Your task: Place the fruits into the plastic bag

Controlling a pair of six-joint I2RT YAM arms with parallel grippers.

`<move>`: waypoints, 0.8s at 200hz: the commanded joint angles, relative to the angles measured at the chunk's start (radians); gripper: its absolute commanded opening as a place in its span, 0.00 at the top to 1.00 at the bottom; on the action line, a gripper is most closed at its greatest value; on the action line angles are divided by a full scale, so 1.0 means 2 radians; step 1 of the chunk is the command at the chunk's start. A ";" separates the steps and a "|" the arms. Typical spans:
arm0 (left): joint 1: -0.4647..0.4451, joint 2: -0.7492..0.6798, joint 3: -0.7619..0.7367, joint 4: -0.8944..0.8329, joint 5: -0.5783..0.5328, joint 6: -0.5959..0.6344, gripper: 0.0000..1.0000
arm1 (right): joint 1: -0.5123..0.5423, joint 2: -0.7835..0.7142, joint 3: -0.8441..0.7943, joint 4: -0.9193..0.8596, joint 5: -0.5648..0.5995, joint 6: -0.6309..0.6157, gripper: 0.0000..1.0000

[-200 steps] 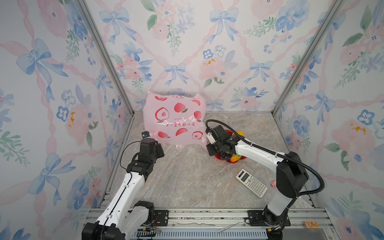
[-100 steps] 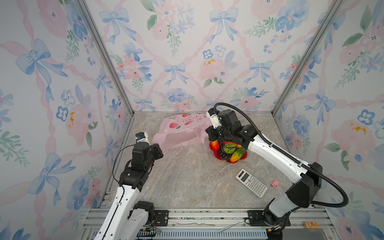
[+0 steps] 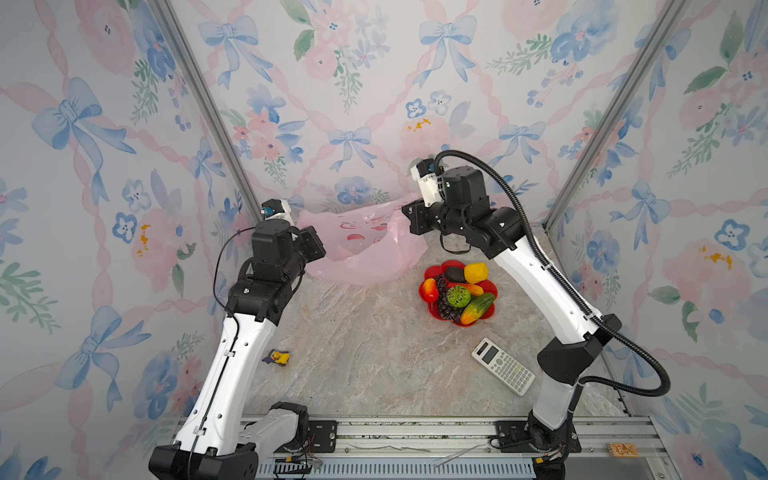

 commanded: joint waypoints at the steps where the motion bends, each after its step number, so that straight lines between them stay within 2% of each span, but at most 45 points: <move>1: 0.003 0.017 0.037 -0.014 -0.005 0.033 1.00 | -0.006 0.031 0.042 -0.045 0.009 -0.037 1.00; 17: 0.003 0.015 0.043 -0.015 -0.010 0.038 1.00 | -0.006 0.029 0.038 -0.041 0.008 -0.048 1.00; 41: 0.002 -0.013 0.003 -0.014 -0.009 0.036 1.00 | -0.009 -0.003 -0.052 -0.008 0.010 -0.048 1.00; 72: -0.001 -0.089 -0.108 -0.013 -0.021 0.028 1.00 | -0.023 -0.054 -0.224 0.048 -0.001 -0.034 1.00; 98: -0.014 -0.177 -0.219 -0.012 -0.029 -0.007 1.00 | -0.040 -0.067 -0.312 0.047 -0.011 -0.024 1.00; 133: -0.069 -0.232 -0.333 -0.012 -0.036 -0.071 1.00 | -0.061 -0.054 -0.345 0.044 -0.022 -0.021 1.00; 160: -0.100 -0.225 -0.358 -0.003 -0.050 -0.094 1.00 | -0.069 -0.023 -0.318 0.040 -0.024 -0.018 1.00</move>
